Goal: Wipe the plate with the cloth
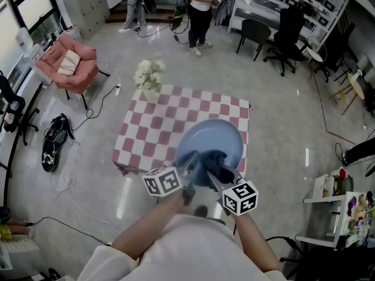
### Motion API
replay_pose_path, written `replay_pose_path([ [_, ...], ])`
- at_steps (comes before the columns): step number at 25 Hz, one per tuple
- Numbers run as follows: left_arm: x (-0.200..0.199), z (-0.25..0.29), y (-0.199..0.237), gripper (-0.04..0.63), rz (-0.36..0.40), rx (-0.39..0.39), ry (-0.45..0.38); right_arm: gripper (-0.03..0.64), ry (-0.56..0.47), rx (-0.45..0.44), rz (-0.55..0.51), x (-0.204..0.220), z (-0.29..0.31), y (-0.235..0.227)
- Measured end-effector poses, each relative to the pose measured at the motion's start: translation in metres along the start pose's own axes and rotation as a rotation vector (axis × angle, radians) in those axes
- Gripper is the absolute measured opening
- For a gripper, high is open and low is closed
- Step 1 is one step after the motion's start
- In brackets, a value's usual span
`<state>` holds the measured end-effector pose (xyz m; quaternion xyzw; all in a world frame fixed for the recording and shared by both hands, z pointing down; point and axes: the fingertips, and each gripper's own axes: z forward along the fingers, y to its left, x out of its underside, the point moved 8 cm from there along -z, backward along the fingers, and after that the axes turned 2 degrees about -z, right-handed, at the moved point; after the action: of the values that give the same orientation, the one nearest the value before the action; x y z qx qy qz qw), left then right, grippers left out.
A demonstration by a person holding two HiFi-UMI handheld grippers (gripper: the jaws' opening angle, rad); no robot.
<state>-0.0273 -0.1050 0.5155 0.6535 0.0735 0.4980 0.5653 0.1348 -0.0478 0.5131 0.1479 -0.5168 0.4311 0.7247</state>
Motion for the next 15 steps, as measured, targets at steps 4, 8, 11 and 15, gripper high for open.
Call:
replay_pose_path([
  [4, 0.001, -0.004, 0.001, 0.075, 0.0, -0.003, 0.009, 0.12, 0.012, 0.027, -0.021, 0.002, -0.006, -0.007],
  [8, 0.003, -0.009, 0.0, 0.075, 0.008, -0.004, 0.025, 0.12, 0.028, 0.06, -0.055, 0.004, -0.012, -0.013],
  [11, 0.005, -0.013, 0.002, 0.075, 0.006, -0.004, 0.038, 0.12, 0.047, 0.08, -0.091, 0.005, -0.015, -0.014],
  [15, 0.009, -0.018, 0.004, 0.074, 0.001, 0.0, 0.055, 0.12, 0.077, 0.104, -0.159, 0.004, -0.021, -0.016],
])
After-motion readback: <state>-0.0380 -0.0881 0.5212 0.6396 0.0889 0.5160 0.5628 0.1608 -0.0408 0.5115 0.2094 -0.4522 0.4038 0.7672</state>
